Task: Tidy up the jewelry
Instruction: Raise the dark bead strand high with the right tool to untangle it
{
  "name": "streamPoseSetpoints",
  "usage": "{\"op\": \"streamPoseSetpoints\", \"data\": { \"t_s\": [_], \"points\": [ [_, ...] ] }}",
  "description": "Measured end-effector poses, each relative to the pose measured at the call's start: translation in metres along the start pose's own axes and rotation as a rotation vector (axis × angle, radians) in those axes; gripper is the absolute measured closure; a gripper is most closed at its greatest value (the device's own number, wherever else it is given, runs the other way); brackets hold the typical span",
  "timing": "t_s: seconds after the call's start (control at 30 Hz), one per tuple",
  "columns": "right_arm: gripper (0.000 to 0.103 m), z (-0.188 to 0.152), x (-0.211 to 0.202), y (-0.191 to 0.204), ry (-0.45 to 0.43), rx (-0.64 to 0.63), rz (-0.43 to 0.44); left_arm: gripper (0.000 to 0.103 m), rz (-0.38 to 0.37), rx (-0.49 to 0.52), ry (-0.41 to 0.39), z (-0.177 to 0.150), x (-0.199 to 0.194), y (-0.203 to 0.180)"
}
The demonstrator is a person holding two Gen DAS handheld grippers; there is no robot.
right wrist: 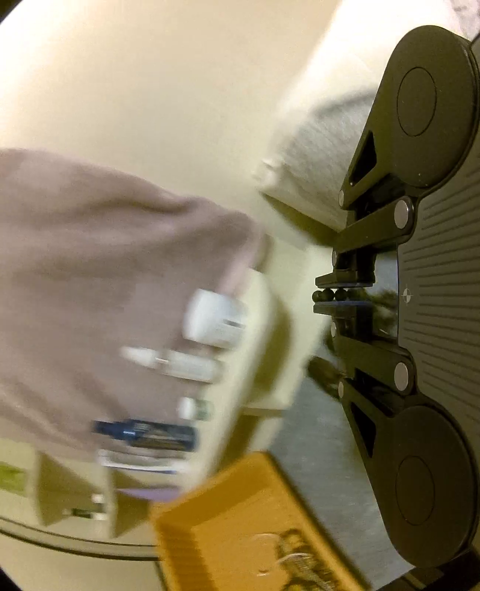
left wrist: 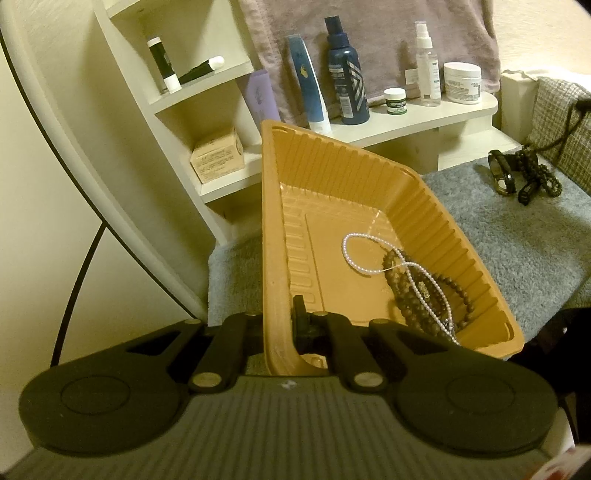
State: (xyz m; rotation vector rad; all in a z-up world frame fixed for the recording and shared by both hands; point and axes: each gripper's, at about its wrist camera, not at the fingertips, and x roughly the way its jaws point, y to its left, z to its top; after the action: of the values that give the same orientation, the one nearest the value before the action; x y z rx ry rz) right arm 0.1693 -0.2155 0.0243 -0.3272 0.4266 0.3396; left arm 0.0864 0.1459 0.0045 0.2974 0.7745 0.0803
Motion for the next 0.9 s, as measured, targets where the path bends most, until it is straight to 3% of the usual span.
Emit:
{"op": "streamPoseSetpoints", "data": {
  "t_s": [0.4, 0.9],
  "points": [
    [0.097, 0.083, -0.065, -0.02, -0.157, -0.106, -0.039, 0.098, -0.004, 0.007, -0.004, 0.001, -0.001, 0.0],
    [0.097, 0.153, -0.106, -0.032, -0.259, -0.191, -0.061, 0.098, -0.006, 0.014, -0.005, 0.001, -0.001, 0.0]
  ]
}}
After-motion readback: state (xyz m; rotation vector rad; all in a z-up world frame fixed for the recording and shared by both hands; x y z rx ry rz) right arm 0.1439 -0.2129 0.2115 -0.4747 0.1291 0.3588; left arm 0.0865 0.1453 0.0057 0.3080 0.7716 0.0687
